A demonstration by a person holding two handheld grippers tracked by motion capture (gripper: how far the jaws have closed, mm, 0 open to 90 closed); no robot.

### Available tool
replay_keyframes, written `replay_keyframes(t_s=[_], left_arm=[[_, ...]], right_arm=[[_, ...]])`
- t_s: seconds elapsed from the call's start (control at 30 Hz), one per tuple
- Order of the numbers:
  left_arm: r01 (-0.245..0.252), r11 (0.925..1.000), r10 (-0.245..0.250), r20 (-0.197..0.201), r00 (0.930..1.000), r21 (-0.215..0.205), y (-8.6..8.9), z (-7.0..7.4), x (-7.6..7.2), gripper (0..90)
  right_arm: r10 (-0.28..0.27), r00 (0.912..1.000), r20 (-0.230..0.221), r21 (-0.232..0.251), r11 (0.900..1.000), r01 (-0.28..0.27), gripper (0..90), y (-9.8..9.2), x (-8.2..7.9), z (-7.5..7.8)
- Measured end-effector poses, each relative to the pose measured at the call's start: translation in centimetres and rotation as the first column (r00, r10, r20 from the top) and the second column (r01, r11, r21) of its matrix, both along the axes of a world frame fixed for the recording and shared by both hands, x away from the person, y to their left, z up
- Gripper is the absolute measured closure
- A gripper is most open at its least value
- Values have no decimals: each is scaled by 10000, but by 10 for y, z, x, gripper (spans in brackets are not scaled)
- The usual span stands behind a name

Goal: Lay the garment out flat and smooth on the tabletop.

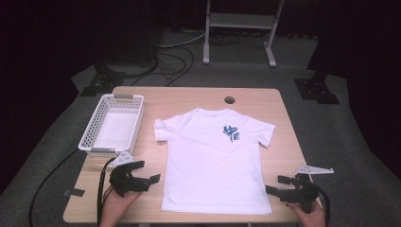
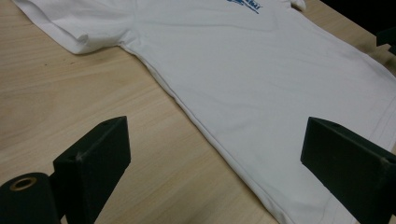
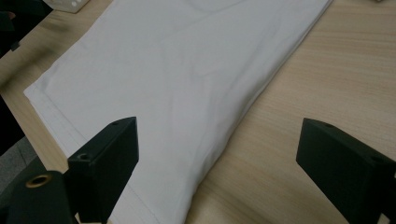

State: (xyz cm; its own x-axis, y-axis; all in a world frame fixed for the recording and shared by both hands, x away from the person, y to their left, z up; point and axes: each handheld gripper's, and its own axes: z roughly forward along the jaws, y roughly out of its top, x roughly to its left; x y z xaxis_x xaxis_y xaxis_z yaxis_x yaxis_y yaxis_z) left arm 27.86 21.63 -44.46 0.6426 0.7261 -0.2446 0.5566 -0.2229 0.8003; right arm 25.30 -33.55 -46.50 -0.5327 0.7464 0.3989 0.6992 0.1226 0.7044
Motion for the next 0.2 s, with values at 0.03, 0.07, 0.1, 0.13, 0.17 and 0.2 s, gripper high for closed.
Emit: replay_keyframes(t_s=[0.03,0.07,0.1,0.13,0.17,0.2], left_arm=[[-5,10000,5,5,10000,-8,1,0,0,73],[-31,10000,31,-9,10000,6,2,0,-1,73],[-44,10000,44,9,10000,2,3,0,-1,73],[-65,10000,65,-9,10000,-41,3,0,-2,72],[-71,10000,71,2,10000,-41,4,0,-3,72],[-67,10000,67,19,10000,-59,4,0,-4,72]], right_arm=[[-28,10000,-23,21,10000,28,125,-1,-1,0],[-62,10000,-27,54,10000,62,125,-3,-2,-1],[-85,10000,-29,84,9999,85,125,-4,-2,-1],[-107,9999,-34,90,9999,108,125,-6,-3,-2],[-143,9999,-22,117,9998,143,125,-7,-4,-2],[-151,9999,-18,127,9998,151,125,-8,-5,-1]])
